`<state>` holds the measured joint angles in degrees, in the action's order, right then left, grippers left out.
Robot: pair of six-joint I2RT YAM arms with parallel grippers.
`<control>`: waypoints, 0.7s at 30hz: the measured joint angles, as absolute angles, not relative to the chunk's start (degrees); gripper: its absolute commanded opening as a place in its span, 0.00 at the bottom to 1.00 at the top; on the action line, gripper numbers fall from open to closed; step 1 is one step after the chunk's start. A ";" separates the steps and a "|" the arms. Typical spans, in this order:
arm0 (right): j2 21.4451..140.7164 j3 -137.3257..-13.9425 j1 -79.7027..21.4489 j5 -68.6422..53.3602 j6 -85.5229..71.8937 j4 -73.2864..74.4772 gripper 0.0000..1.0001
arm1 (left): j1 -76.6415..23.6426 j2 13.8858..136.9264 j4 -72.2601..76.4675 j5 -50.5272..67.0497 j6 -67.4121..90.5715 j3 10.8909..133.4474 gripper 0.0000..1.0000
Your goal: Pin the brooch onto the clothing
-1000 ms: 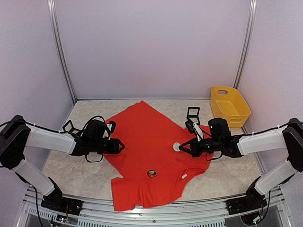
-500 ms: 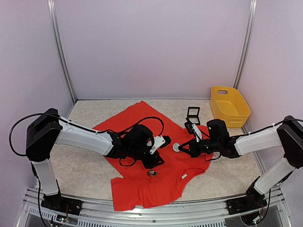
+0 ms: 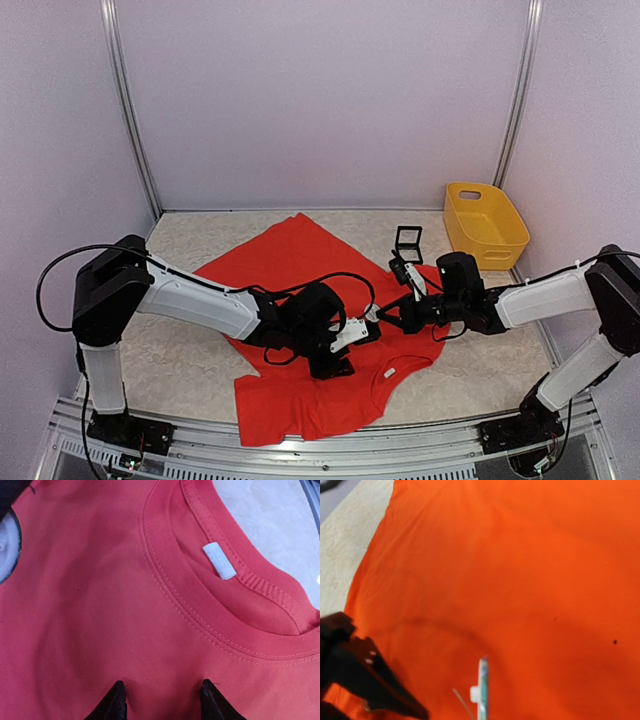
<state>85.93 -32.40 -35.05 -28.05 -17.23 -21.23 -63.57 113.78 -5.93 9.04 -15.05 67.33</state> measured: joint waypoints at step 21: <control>83.26 -21.12 -42.24 -24.84 -9.43 -34.02 0.00 | -62.41 109.38 3.68 17.61 -12.08 59.13 0.00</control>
